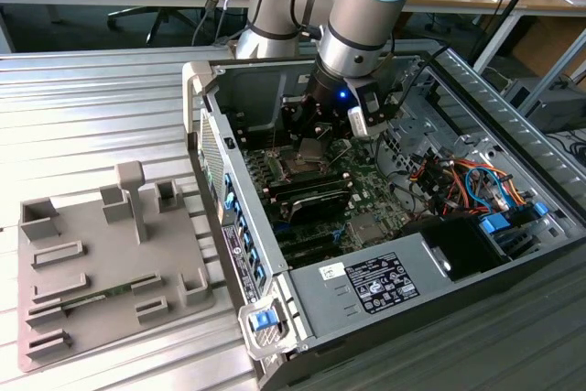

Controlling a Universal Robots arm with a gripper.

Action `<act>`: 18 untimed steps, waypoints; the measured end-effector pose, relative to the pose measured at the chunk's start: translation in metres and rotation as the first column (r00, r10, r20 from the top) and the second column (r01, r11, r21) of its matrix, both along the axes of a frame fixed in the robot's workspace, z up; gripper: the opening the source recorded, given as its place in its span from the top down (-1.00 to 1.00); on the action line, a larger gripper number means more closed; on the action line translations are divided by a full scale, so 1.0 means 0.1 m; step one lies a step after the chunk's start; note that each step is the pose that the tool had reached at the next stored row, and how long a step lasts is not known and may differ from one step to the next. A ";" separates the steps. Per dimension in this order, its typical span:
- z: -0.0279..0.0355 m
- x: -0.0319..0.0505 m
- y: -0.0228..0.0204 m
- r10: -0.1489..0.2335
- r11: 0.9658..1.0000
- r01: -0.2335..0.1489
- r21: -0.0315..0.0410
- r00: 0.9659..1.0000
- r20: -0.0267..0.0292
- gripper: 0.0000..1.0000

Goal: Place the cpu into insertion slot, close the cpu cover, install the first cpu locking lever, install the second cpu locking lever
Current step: 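Place the cpu into insertion slot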

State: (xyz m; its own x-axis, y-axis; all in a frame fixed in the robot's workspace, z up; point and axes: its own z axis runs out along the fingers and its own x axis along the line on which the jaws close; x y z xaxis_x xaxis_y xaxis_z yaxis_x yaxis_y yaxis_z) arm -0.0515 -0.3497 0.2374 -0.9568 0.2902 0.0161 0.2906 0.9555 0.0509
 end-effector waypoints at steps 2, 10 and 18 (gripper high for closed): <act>0.000 0.000 0.000 -0.003 1.000 0.003 0.000 1.000 0.000 -0.06; -0.001 0.000 0.000 -0.015 1.000 0.015 0.000 1.000 0.000 -0.06; -0.001 0.000 0.000 -0.025 1.000 0.025 0.000 1.000 0.000 -0.06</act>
State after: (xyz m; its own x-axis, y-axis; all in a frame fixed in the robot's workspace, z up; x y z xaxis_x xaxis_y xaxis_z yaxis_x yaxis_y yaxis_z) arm -0.0515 -0.3497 0.2373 -0.9493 0.3138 0.0161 0.3142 0.9480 0.0509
